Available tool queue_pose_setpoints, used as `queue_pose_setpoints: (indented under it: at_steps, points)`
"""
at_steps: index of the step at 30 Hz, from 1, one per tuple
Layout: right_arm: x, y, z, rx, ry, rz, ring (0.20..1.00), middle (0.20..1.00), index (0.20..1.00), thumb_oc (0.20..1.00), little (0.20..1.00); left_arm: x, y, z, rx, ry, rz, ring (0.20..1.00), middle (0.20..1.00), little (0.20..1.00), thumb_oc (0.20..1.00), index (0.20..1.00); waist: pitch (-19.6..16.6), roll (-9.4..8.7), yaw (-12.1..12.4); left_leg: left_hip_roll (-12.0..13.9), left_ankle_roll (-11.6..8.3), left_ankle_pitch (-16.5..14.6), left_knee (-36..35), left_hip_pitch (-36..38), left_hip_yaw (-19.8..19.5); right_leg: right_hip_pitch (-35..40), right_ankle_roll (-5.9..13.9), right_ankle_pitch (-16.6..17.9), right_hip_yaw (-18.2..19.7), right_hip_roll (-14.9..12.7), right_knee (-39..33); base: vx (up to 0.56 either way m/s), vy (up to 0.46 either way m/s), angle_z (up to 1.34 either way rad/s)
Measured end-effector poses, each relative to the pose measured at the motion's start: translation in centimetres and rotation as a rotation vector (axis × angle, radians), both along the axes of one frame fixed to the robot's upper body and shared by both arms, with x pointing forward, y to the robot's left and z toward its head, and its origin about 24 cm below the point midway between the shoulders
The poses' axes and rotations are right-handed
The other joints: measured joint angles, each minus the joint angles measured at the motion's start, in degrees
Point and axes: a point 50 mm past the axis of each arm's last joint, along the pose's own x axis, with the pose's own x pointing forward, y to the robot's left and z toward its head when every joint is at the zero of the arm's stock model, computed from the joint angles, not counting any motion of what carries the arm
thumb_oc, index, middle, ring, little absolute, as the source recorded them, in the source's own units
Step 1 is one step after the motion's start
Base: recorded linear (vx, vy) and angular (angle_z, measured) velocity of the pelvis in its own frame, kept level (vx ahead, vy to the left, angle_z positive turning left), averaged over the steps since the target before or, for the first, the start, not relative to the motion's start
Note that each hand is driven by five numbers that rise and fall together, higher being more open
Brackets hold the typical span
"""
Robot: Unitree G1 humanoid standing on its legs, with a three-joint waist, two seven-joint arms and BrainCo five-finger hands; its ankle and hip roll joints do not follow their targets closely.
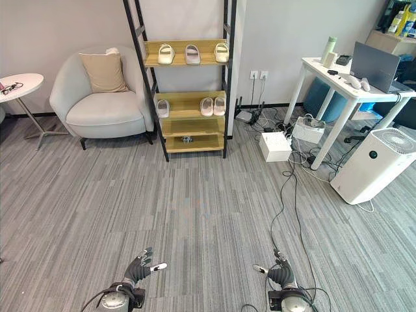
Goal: Arrange the slippers neatly on the shoe rack.
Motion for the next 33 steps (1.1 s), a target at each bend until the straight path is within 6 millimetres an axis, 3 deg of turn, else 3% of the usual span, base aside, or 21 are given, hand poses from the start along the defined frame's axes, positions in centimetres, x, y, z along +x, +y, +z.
queue_pose_setpoints:
  at_steps: [16,20,24,27,28,30,31,33]
  points:
    - [-0.1,0.5,-0.2,0.033,0.008,0.015,1.000,1.000,1.000,1.000,1.000,0.9,-0.1,0.8,-0.027,-0.046,0.044,1.000,1.000,1.000,1.000,1.000,-0.52,-0.63,-0.91,-0.07,0.06,0.03,-0.01,-1.08,0.14,-1.19,0.00,0.27,0.04,-0.09,0.00,0.00,0.018,0.00]
    - [0.7,0.7,0.1,0.066,-0.015,0.009,1.000,1.000,1.000,1.000,1.000,1.5,0.5,1.4,-0.022,-0.080,0.057,1.000,1.000,1.000,1.000,1.000,-0.29,-0.70,-0.64,-0.09,0.48,0.09,0.00,-2.42,1.55,-3.02,0.16,0.77,1.65,-0.12,0.01,0.04,0.153,-0.18]
    - [1.0,0.6,0.3,0.061,-0.024,0.014,1.000,1.000,1.000,1.000,1.000,3.4,0.1,2.5,-0.053,-0.138,0.068,1.000,1.000,1.000,1.000,1.000,2.32,-0.61,-1.46,-1.11,2.11,-0.68,0.00,-2.78,1.47,-8.82,1.15,-4.50,1.75,-1.02,12.20,0.03,0.130,0.00]
    - [1.3,0.7,0.4,0.060,-0.032,0.017,1.000,1.000,1.000,1.000,1.000,4.2,0.3,2.9,-0.056,-0.158,0.093,1.000,1.000,1.000,1.000,1.000,4.69,-2.34,-2.09,-2.52,3.60,-0.54,0.37,-2.47,-0.34,-15.59,2.91,-10.60,2.44,-1.82,24.88,0.17,-0.015,0.16]
    - [1.6,0.8,0.6,0.061,-0.040,0.020,1.000,1.000,1.000,1.000,1.000,4.4,0.7,3.0,-0.057,-0.162,0.109,1.000,1.000,1.000,1.000,1.000,5.60,-2.84,-2.00,-2.12,3.74,-0.45,0.38,-2.61,-0.11,-18.92,3.23,-11.75,3.30,-1.58,24.72,0.26,-0.086,0.02]
    - [2.1,0.9,0.9,0.062,-0.059,0.024,1.000,1.000,1.000,1.000,1.000,4.4,1.3,2.9,-0.052,-0.158,0.143,1.000,1.000,1.000,1.000,1.000,6.37,-3.84,-2.42,-1.58,4.34,-1.52,0.45,-1.98,-0.20,-24.33,3.34,-9.39,2.58,-1.07,21.10,0.36,-0.119,-0.03]
    - [1.9,0.8,0.7,0.061,-0.047,0.019,1.000,1.000,1.000,1.000,1.000,4.5,1.3,2.9,-0.050,-0.156,0.145,1.000,1.000,1.000,1.000,1.000,6.31,-4.11,-2.48,-1.37,4.26,-1.90,0.57,-1.87,-0.33,-25.25,5.24,-8.15,2.14,-1.03,16.40,0.31,-0.103,0.16]
    - [1.3,0.7,0.3,0.061,-0.027,0.010,1.000,1.000,1.000,1.000,1.000,4.6,1.5,2.9,-0.049,-0.155,0.153,1.000,1.000,1.000,1.000,1.000,6.54,-5.21,-3.13,-1.40,3.77,-2.75,0.82,-1.86,-2.23,-25.84,6.92,-6.51,1.70,-1.79,10.78,0.35,-0.181,0.50]
